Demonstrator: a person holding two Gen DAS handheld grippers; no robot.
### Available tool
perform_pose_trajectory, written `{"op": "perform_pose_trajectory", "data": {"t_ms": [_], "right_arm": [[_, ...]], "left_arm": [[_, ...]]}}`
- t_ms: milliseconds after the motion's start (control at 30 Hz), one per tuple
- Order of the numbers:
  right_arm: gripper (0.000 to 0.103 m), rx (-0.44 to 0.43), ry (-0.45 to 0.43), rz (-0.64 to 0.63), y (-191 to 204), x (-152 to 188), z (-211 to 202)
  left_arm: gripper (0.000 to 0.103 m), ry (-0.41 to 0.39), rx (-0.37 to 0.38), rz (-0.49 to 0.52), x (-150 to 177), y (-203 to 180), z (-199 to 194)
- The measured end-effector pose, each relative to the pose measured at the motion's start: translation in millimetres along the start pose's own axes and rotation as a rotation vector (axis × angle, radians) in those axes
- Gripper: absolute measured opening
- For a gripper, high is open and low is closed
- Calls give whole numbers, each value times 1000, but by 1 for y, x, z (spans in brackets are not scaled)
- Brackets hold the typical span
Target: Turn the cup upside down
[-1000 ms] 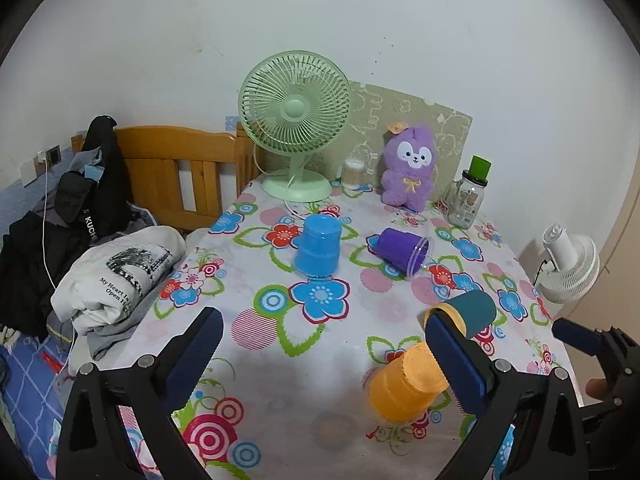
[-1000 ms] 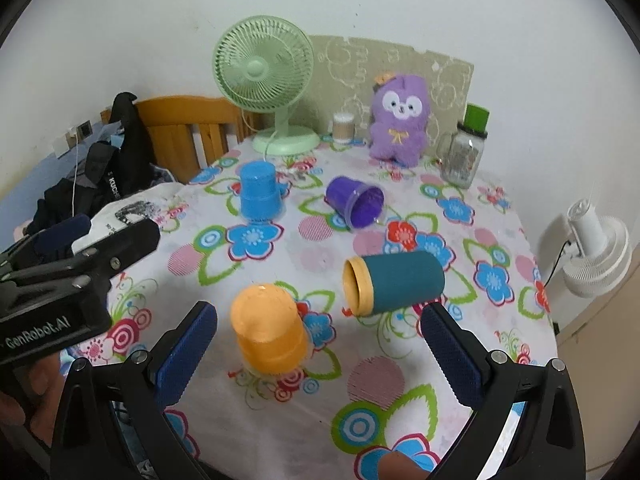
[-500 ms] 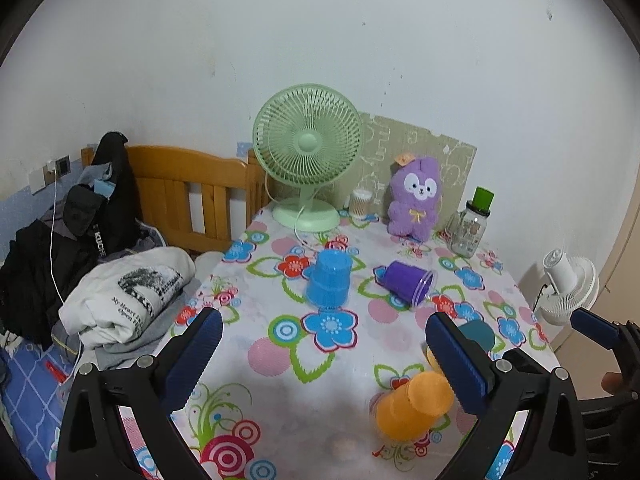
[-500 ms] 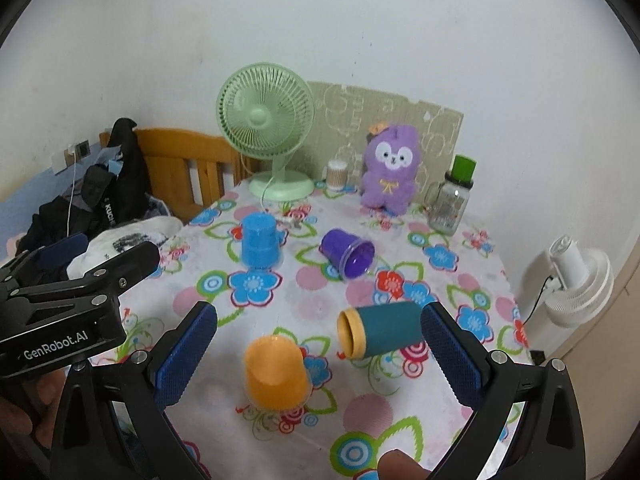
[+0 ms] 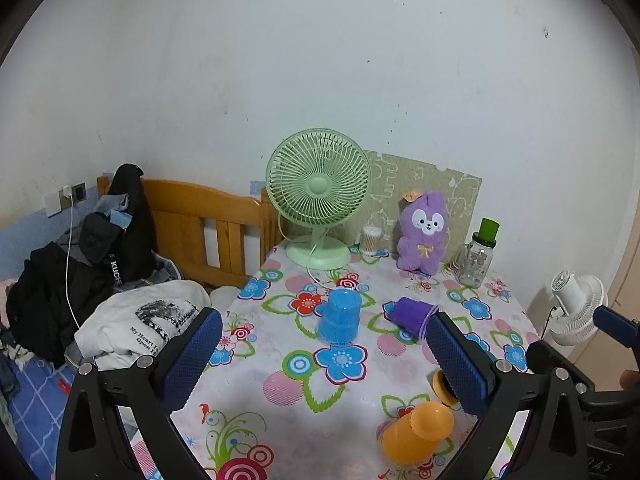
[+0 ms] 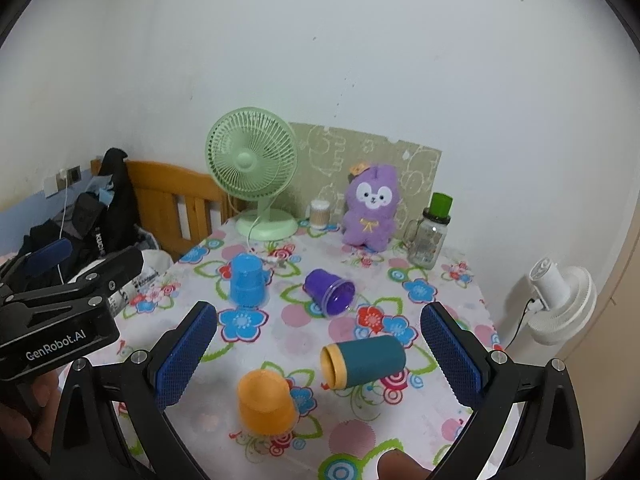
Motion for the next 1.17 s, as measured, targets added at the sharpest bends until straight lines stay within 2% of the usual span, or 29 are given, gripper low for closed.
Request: {"op": "perform_pose_trajectory", "data": {"t_ms": [1167], "right_arm": [[103, 20, -30, 7, -3, -3, -4]], "left_arm": [[103, 5, 12, 27, 2, -10, 0]]}}
Point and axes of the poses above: each gripper's, at about its wrist camera, not at the fingertips, and z roughly the way its jaws point, y to its left, x to its underside, the point moved 6 cm from there along z, roughly the way its jaws point, and after that the axes turned 3 degrees about -x, right-handed, at the moved point
